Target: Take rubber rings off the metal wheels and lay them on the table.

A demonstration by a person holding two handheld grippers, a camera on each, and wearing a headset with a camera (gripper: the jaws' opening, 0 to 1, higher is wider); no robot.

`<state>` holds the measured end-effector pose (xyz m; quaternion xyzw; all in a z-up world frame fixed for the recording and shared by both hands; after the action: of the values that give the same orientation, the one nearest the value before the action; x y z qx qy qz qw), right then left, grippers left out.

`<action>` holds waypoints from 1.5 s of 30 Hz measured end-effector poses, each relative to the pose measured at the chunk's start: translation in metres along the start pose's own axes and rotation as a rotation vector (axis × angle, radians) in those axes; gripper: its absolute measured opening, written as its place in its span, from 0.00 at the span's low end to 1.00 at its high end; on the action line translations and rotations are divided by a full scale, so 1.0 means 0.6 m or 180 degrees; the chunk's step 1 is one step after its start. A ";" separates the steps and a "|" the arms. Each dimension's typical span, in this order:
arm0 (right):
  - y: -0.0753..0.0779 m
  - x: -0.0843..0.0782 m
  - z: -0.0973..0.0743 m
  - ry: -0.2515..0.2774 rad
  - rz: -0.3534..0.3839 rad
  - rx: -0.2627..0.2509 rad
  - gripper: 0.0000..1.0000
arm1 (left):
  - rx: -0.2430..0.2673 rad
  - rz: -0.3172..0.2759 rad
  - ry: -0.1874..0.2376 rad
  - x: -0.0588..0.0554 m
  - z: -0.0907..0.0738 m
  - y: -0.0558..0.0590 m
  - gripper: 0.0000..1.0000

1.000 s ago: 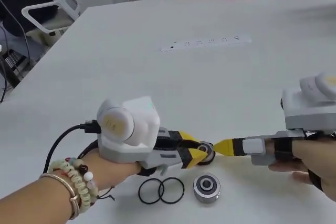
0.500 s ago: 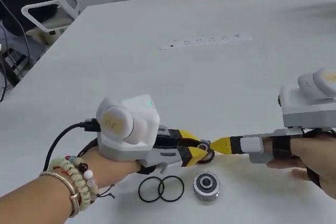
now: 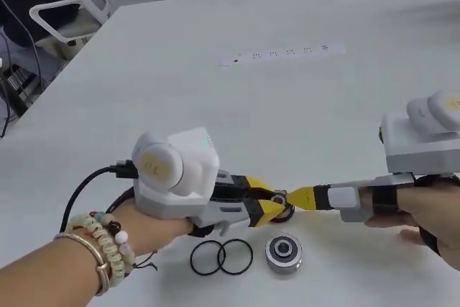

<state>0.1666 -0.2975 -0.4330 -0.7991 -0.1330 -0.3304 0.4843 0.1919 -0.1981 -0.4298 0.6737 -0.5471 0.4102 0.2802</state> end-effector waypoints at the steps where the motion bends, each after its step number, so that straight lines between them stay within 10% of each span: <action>1: -0.001 0.001 0.000 0.0005 0.0004 0.0008 0.00 | 0.0000 0.0000 -0.0001 0.000 0.000 0.000 0.07; 31: -0.012 0.004 0.008 -0.0026 -0.0055 0.0111 0.00 | 0.0015 -0.0004 0.0001 0.000 0.000 0.001 0.07; 33: -0.027 0.009 0.011 0.0041 -0.0005 0.0321 0.00 | 0.0016 -0.0006 0.0002 0.000 0.000 0.001 0.07; 45: -0.003 0.005 0.008 -0.0050 -0.0059 -0.0037 0.00 | 0.0042 -0.0034 0.0014 -0.001 -0.001 0.002 0.07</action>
<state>0.1697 -0.2926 -0.4312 -0.8032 -0.1423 -0.3294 0.4755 0.1908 -0.1975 -0.4299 0.6776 -0.5402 0.4138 0.2791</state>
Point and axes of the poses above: the centre of the closed fingertips' face, and the gripper's own axes: z roughly forward along the fingers, y roughly to its right, x roughly out of its top, the point moved 6 cm from there along -z, roughly backward along the fingers, and after that the axes turned 5 degrees about x, right-handed, at the moved point
